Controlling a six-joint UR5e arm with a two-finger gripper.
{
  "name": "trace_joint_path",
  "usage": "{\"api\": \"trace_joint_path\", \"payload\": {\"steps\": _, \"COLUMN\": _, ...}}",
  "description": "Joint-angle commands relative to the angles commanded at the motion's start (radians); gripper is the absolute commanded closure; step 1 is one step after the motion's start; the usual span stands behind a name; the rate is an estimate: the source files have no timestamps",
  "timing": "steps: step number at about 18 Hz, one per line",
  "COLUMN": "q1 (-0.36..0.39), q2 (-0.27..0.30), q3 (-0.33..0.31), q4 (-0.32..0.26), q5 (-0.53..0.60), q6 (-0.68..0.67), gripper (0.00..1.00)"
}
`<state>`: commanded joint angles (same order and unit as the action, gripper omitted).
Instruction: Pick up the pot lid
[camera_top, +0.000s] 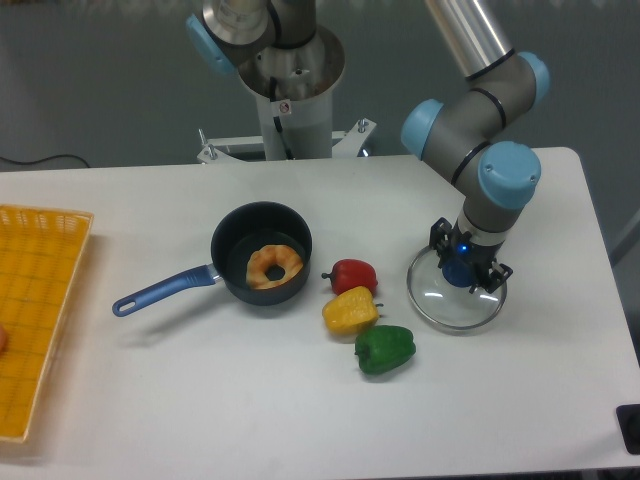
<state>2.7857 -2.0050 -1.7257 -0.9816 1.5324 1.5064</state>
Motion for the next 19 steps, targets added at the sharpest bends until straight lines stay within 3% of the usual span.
{"api": "trace_joint_path", "payload": {"steps": 12, "q1": 0.000, "q2": 0.063, "q3": 0.047, "q4": -0.130, "q5": 0.006, "q6": 0.000, "gripper": 0.37}}
{"api": "trace_joint_path", "payload": {"steps": 19, "q1": 0.000, "q2": 0.084, "q3": 0.064, "q4": -0.164, "q5": 0.006, "q6": 0.000, "gripper": 0.37}}
